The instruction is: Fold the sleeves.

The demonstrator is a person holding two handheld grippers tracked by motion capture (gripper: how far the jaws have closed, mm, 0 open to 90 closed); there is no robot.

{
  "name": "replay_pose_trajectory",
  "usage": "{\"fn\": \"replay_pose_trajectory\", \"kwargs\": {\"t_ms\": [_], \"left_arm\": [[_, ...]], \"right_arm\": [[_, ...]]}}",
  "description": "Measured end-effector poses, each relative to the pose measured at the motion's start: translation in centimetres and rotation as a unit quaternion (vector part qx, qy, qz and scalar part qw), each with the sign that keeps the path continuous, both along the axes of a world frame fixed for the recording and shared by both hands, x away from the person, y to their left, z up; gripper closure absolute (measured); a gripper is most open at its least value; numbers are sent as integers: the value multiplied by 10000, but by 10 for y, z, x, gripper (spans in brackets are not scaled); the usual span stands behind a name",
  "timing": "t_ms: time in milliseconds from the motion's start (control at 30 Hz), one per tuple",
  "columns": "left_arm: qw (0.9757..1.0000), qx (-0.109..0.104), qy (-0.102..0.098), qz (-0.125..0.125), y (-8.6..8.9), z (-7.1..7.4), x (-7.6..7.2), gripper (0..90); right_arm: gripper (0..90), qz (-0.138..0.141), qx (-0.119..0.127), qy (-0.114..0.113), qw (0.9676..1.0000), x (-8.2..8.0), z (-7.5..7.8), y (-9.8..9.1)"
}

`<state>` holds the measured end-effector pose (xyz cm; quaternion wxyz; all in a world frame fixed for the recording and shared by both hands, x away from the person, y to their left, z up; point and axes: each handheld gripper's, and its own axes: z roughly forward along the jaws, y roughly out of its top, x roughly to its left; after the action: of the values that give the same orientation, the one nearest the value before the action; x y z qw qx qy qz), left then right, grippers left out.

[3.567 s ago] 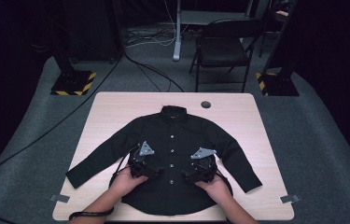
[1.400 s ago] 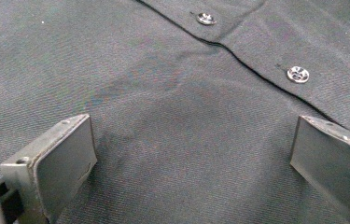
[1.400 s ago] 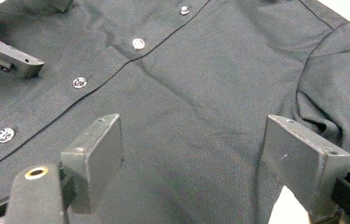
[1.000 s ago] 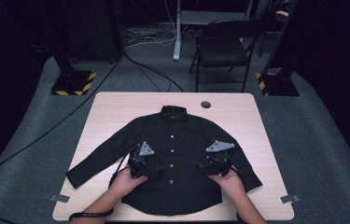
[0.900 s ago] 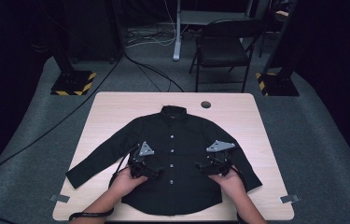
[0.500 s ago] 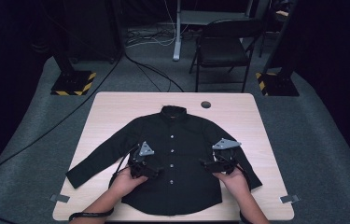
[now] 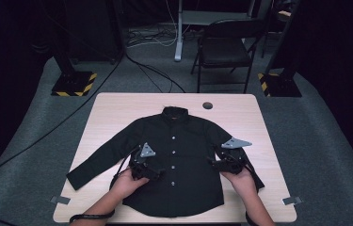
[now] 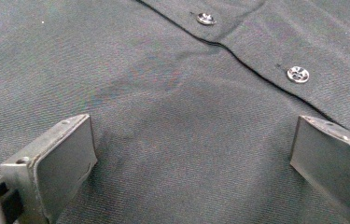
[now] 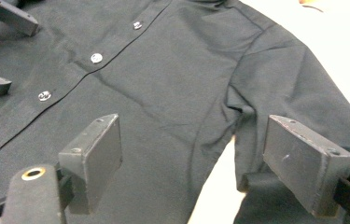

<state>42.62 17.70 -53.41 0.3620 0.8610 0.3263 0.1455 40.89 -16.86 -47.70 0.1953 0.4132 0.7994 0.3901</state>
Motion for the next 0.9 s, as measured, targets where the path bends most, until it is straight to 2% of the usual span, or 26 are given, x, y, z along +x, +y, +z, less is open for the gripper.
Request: {"fn": "replay_pose_trajectory", "kwargs": {"t_ms": [400, 900], "left_arm": [[10000, 1, 0, -1, 0, 0, 0, 0], [10000, 3, -3, -4, 0, 0, 0, 0]], "right_arm": [[185, -153, 10, -37, 9999, -2, 4, -8], [185, -177, 24, -43, 9998, -3, 4, -10]]}}
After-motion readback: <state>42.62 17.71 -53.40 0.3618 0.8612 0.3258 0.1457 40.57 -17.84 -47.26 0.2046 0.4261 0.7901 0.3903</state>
